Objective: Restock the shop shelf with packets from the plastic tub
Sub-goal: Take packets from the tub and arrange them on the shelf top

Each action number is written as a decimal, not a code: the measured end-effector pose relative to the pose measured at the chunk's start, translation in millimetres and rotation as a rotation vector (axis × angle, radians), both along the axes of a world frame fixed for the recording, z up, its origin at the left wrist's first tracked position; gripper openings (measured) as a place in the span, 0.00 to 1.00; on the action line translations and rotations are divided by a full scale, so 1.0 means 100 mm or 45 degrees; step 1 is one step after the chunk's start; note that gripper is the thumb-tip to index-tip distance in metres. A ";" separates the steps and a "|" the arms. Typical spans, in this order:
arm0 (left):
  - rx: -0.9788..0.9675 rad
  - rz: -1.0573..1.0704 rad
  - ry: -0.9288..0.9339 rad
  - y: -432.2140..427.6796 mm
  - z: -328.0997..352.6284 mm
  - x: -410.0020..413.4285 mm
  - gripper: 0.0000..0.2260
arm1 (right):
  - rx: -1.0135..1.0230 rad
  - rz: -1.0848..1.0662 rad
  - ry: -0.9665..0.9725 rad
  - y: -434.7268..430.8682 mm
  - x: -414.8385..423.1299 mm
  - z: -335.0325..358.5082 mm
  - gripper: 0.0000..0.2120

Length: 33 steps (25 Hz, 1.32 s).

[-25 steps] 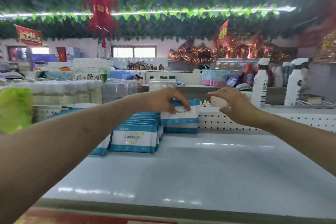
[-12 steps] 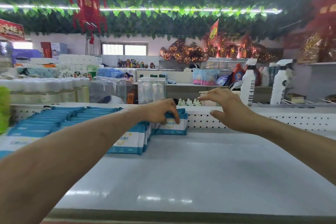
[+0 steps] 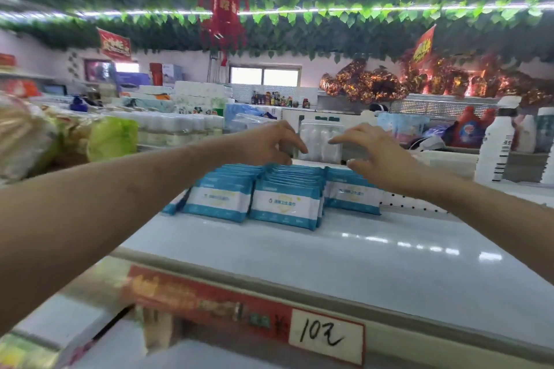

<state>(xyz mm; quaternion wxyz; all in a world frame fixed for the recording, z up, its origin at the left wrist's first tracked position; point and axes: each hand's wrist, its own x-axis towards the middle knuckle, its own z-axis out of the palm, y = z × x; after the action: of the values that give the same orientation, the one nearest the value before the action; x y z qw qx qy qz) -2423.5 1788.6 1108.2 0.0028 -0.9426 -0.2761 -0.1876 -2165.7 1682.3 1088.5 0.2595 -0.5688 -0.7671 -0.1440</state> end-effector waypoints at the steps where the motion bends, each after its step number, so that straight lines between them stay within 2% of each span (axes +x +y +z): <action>1: 0.000 0.059 -0.035 -0.07 0.03 -0.30 0.17 | 0.001 0.051 -0.003 0.09 -0.26 0.02 0.24; 5: -0.038 0.496 -0.113 -0.58 -0.07 -2.16 0.16 | -0.074 0.496 -0.016 0.40 -1.91 -0.02 0.22; 9: -0.043 0.920 -0.004 -1.36 -0.43 -3.83 0.16 | -0.190 0.872 -0.077 0.46 -3.56 -0.31 0.22; 15: -0.225 1.407 -0.002 -2.87 -1.34 -5.51 0.18 | -0.472 1.282 -0.243 -0.01 -5.68 -1.14 0.25; 21: -0.622 1.766 -0.042 -3.96 -2.81 -6.07 0.19 | -0.876 1.341 -0.402 -0.67 -6.61 -2.75 0.26; 25: -0.863 1.807 -0.019 -4.31 -3.88 -6.01 0.18 | -1.085 1.293 -0.614 -0.94 -6.70 -3.78 0.23; 29: -1.025 1.756 0.047 -4.40 -4.65 -5.94 0.17 | -1.089 1.262 -0.754 -1.11 -6.72 -4.44 0.20; 33: -1.038 1.670 0.094 -4.41 -4.94 -5.90 0.18 | -0.934 1.282 -0.759 -1.15 -6.70 -4.70 0.17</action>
<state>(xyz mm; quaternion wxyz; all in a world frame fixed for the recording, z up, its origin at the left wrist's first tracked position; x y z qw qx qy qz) -3013.9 1347.2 613.9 -0.2249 -0.5185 -0.8250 0.0005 -2835.8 1567.6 618.8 -0.1364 -0.1305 -0.9756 0.1124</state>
